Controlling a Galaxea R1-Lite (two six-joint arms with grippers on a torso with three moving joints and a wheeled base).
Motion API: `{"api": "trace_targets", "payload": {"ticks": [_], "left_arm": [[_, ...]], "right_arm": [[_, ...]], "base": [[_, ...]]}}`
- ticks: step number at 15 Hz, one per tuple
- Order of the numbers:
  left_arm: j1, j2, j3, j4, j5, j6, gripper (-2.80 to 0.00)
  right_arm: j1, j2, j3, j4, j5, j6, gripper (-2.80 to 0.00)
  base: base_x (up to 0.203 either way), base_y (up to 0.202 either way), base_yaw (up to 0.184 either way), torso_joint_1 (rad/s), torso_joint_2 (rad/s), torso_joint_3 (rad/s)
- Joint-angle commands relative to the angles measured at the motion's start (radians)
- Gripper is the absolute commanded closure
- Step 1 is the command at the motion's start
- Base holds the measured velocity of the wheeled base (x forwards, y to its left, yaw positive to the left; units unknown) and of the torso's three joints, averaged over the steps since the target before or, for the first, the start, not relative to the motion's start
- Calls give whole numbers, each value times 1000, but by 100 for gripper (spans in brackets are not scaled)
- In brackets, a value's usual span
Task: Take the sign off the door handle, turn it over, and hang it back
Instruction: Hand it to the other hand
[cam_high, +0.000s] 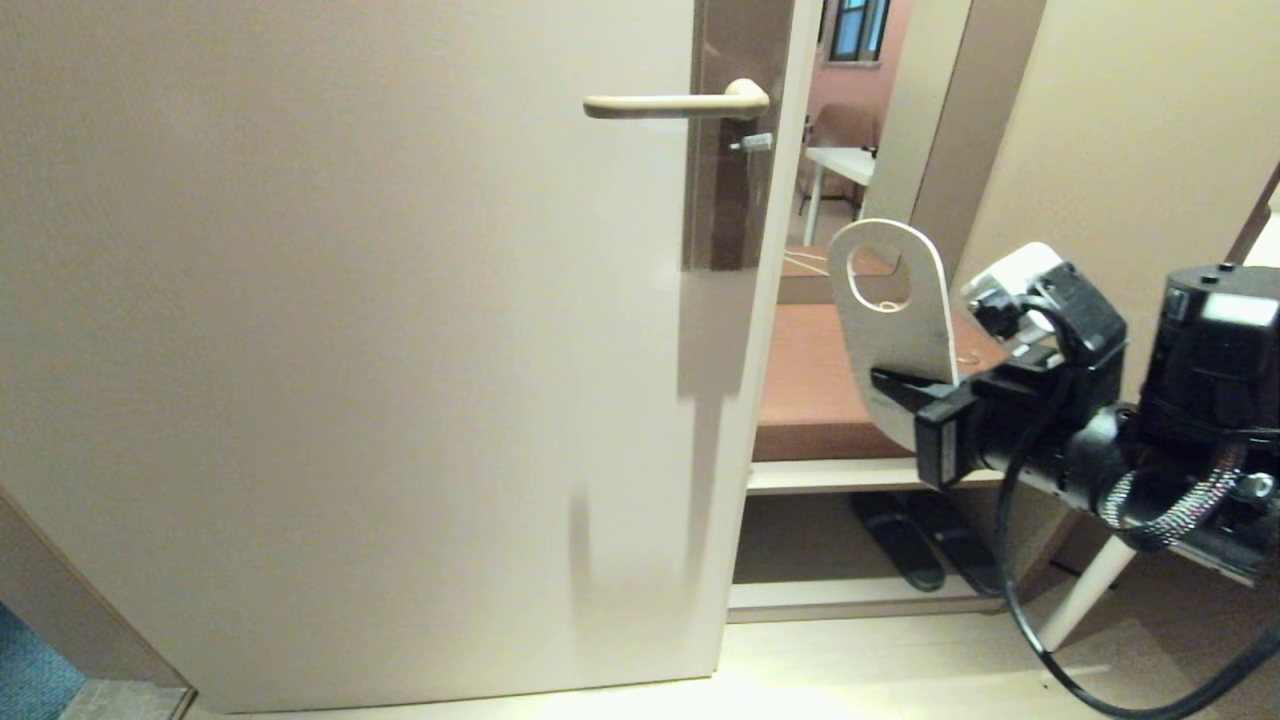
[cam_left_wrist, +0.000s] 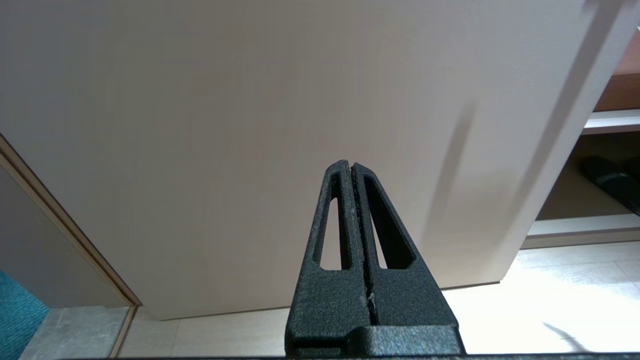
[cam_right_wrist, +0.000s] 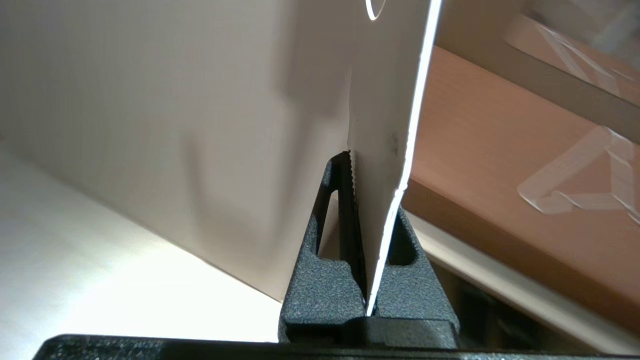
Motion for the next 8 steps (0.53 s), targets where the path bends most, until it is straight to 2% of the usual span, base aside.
{"api": "trace_targets", "payload": {"ticks": [1, 8], "left_arm": [[0, 1, 0, 0, 0, 0, 0], [0, 1, 0, 0, 0, 0, 0]], "right_arm": [[-73, -109, 76, -4, -1, -8, 0], [-304, -420, 322, -3, -62, -26, 0]], "base": [[0, 0, 0, 0, 0, 0], [0, 0, 0, 0, 0, 0]]}}
